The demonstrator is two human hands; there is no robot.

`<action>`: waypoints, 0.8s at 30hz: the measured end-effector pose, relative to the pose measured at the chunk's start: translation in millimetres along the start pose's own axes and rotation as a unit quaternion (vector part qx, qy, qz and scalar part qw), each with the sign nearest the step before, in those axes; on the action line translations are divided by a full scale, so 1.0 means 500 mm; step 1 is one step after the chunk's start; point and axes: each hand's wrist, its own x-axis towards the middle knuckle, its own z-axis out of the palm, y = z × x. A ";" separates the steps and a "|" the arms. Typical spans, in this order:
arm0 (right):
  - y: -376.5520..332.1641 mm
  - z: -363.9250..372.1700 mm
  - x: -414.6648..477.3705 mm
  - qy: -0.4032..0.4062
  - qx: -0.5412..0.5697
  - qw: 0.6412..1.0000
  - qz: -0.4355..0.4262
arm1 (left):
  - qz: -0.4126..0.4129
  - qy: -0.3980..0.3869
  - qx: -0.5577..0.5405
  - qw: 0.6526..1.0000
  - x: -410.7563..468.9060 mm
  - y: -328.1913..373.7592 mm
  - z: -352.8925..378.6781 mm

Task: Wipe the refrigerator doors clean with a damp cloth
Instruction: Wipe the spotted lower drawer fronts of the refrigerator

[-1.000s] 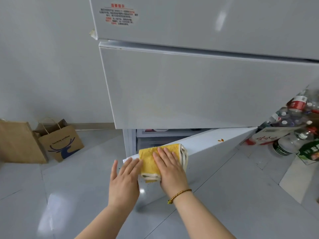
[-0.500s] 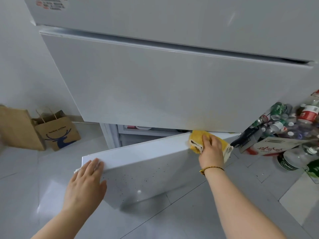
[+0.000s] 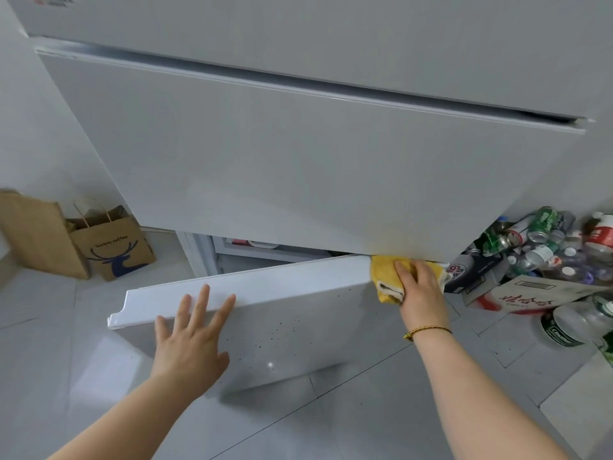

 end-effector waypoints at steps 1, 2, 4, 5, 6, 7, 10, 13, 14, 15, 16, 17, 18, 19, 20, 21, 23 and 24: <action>0.019 -0.008 0.004 -0.017 -0.007 1.000 0.003 | -0.003 -0.016 -0.009 1.000 0.004 0.011 0.003; 0.034 -0.017 0.006 -0.034 -0.007 0.999 0.007 | -0.009 -0.022 -0.014 1.000 0.006 0.017 0.003; 0.060 -0.025 0.010 -0.042 0.001 0.999 0.003 | -0.016 -0.013 0.001 1.000 0.007 0.018 0.002; 0.068 -0.027 0.009 -0.040 0.020 0.999 0.021 | -0.015 -0.009 0.019 1.000 0.007 0.014 -0.001; 0.070 -0.030 0.009 -0.039 0.028 0.998 0.033 | -0.010 -0.009 0.034 0.999 0.006 0.010 -0.002; 0.071 -0.027 0.011 -0.037 0.025 0.998 0.041 | -0.009 -0.010 0.036 0.999 0.005 0.009 -0.002; 0.049 0.005 0.007 0.014 0.043 0.997 0.065 | -0.018 -0.016 0.033 0.999 0.000 0.011 0.000; -0.037 0.037 -0.005 0.044 0.054 0.996 0.057 | -0.016 -0.013 0.035 0.999 0.002 0.014 0.001; -0.071 0.051 -0.006 0.041 0.050 0.998 0.021 | -0.015 -0.010 0.031 0.999 0.004 0.013 0.000; -0.103 0.067 -0.006 0.043 0.036 0.998 -0.016 | -0.014 -0.008 0.027 1.000 0.006 0.011 0.001; -0.130 0.076 -0.005 0.033 0.025 0.998 -0.044 | -0.013 -0.004 0.027 1.000 0.007 0.009 0.002; -0.150 0.076 -0.005 0.023 0.023 0.997 -0.067 | -0.011 -0.002 0.030 0.999 0.008 0.007 0.002; -0.156 0.075 -0.003 0.020 0.012 0.996 -0.090 | -0.011 0.002 0.028 1.000 0.009 0.005 0.001; -0.148 0.072 -0.002 0.020 -0.001 0.993 -0.112 | -0.010 0.007 0.022 1.000 0.011 0.004 0.000; -0.132 0.070 -0.001 0.032 -0.015 0.990 -0.134 | -0.006 0.013 0.010 1.000 0.016 0.000 -0.001; -0.110 0.070 0.001 0.050 -0.029 0.987 -0.148 | -0.001 0.017 -0.004 1.000 0.018 -0.004 -0.003; -0.083 0.068 0.004 0.079 -0.033 0.986 -0.144 | 0.006 0.047 -0.078 0.996 0.018 -0.024 0.003; -0.084 0.069 0.005 0.075 -0.026 0.989 -0.125 | -0.002 0.081 -0.139 0.987 0.015 -0.036 0.007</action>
